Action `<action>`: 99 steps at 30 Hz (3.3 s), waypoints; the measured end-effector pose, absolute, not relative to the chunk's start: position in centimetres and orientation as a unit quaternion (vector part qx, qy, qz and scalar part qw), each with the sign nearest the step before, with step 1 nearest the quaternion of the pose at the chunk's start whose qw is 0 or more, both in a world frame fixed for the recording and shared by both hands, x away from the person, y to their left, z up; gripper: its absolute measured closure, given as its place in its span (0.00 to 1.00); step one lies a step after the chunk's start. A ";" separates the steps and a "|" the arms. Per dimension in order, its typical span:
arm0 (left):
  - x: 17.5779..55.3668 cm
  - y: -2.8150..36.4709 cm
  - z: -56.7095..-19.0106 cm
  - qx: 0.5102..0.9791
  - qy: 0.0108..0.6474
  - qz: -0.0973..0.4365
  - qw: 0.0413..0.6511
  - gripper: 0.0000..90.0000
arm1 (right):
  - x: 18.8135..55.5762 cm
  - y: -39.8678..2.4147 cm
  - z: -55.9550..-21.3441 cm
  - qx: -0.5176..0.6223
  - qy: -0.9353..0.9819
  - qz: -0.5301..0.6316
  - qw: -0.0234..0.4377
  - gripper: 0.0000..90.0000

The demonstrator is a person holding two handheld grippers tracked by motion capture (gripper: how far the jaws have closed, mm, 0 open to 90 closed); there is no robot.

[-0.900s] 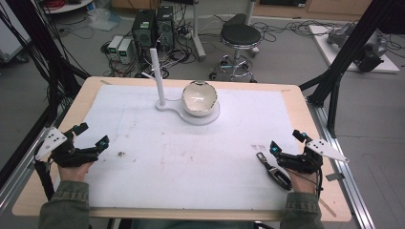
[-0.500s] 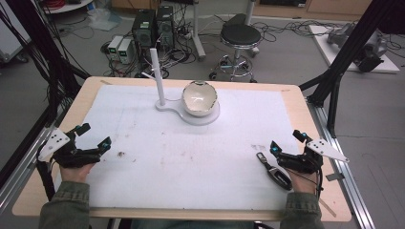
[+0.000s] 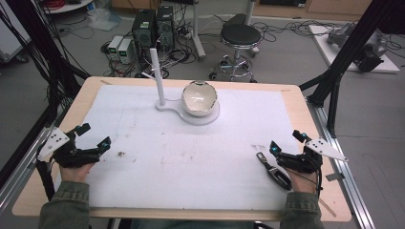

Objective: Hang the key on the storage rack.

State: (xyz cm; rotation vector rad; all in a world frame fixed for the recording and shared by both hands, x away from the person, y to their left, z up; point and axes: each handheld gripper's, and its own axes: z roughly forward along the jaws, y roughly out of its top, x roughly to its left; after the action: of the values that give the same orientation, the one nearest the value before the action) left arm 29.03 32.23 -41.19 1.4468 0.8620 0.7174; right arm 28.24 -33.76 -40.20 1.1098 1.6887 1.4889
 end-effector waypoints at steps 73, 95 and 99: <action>29.2 31.8 -41.5 0.639 0.375 0.318 0.591 0.02 | 34.2 -27.8 -38.4 0.418 0.871 0.213 0.146 0.01; 29.2 31.9 -41.4 0.636 0.379 0.323 0.590 0.02 | 35.6 -26.4 -40.4 0.455 0.881 0.095 0.084 0.19; 29.1 32.0 -41.4 0.635 0.380 0.326 0.589 0.02 | 35.7 -26.6 -40.2 0.466 0.875 0.104 0.085 0.25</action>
State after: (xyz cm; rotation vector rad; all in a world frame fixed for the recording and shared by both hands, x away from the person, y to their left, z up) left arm 29.12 31.95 -41.42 1.4776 0.8842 0.7591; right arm 35.66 -26.56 -40.15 1.3883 2.6085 0.3115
